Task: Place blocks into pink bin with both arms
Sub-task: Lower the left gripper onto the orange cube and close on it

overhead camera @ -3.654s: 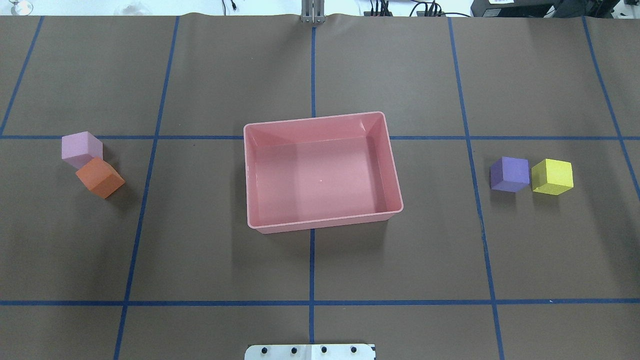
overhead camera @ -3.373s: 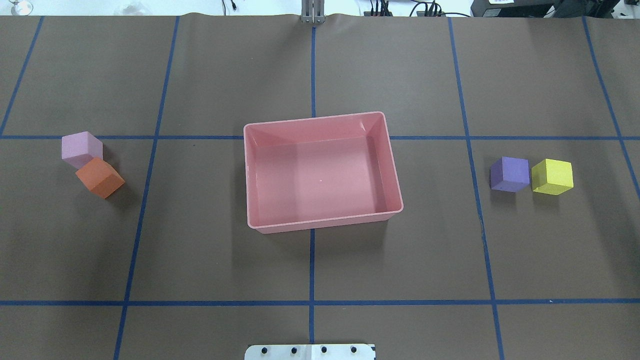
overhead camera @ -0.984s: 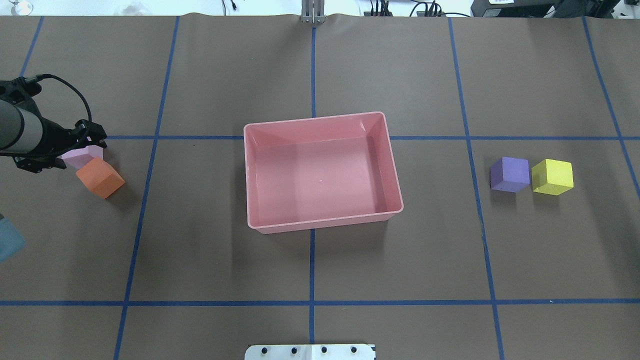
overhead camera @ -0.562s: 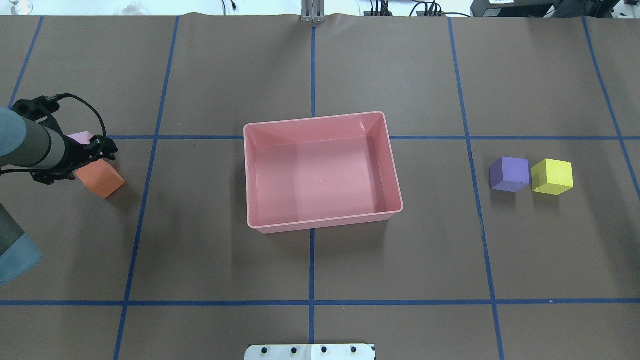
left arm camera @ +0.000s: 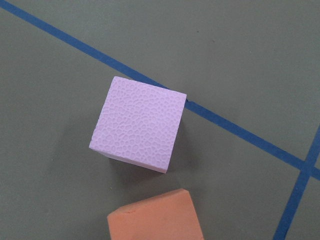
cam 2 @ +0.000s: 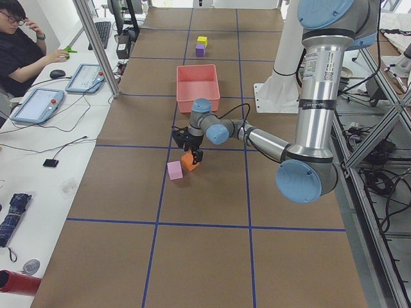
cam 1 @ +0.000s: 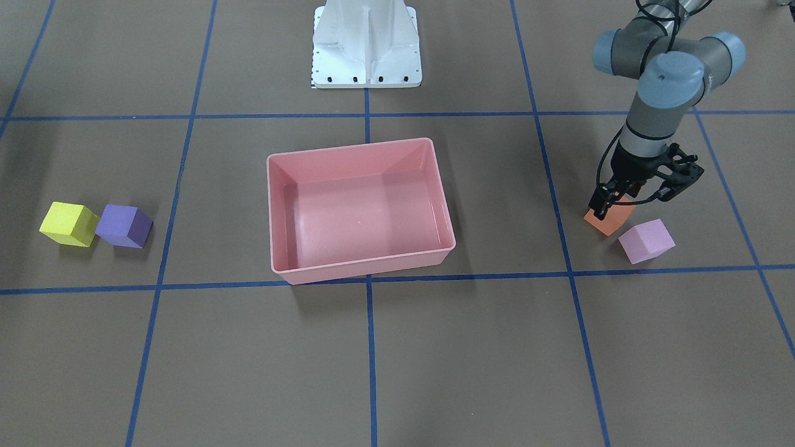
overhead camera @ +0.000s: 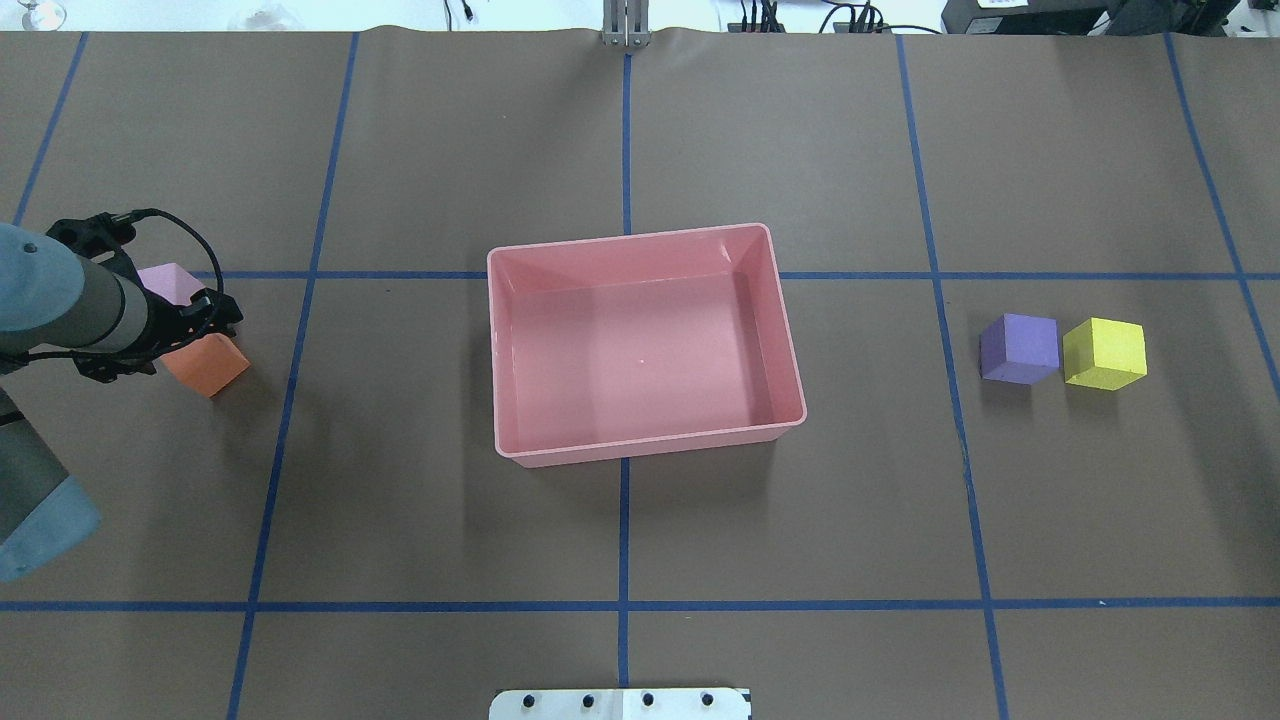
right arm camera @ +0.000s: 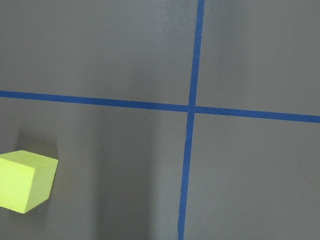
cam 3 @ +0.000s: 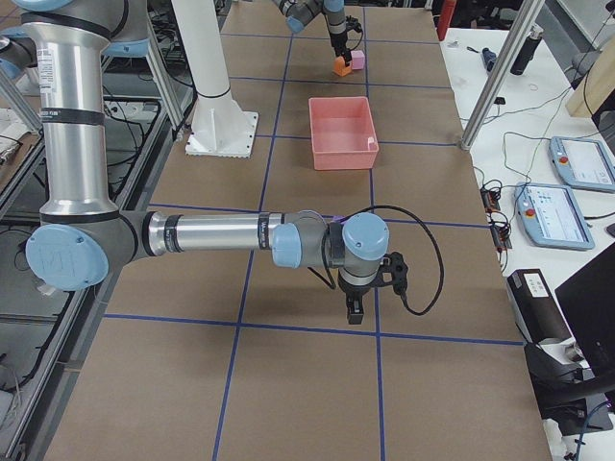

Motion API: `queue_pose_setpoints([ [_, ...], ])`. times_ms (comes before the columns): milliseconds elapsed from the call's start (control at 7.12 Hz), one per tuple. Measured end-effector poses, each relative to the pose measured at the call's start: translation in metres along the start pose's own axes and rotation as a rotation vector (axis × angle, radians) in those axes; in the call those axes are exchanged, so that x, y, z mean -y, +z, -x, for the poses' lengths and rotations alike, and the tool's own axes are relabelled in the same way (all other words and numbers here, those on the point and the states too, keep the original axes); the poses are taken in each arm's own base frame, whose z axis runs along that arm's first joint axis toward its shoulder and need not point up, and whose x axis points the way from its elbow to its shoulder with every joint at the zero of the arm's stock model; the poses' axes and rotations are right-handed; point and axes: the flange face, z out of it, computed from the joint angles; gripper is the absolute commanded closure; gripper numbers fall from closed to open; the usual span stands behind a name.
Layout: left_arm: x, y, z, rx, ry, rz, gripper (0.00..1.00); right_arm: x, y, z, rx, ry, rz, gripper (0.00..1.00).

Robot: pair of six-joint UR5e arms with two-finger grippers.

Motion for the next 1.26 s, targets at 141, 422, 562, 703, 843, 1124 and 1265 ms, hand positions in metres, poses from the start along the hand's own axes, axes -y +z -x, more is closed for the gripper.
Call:
queue_pose_setpoints([
  [141,-0.001,0.005,0.000,0.007,0.002,0.003,0.00,0.000,0.000,0.000,0.000,-0.001,0.000,0.00],
  [422,-0.003,0.011,-0.003,0.015,0.010,0.006,0.68,-0.001,0.000,0.000,0.000,-0.003,0.000,0.00],
  [562,-0.003,0.011,-0.004,0.014,0.013,0.005,1.00,0.000,0.000,0.000,-0.001,-0.004,-0.001,0.00],
  [703,-0.003,0.010,-0.005,0.009,0.016,-0.003,1.00,0.000,-0.001,0.001,-0.001,-0.005,-0.003,0.00],
  [843,-0.003,0.002,-0.007,-0.007,0.021,-0.013,1.00,0.000,-0.003,0.003,-0.001,-0.008,-0.007,0.00],
  [1124,-0.011,-0.047,-0.009,-0.052,0.082,0.027,1.00,0.001,-0.011,0.012,-0.001,-0.023,-0.022,0.00],
  [1265,-0.013,-0.076,-0.011,-0.063,0.102,0.039,1.00,0.000,-0.016,0.017,-0.003,-0.034,-0.032,0.00],
])
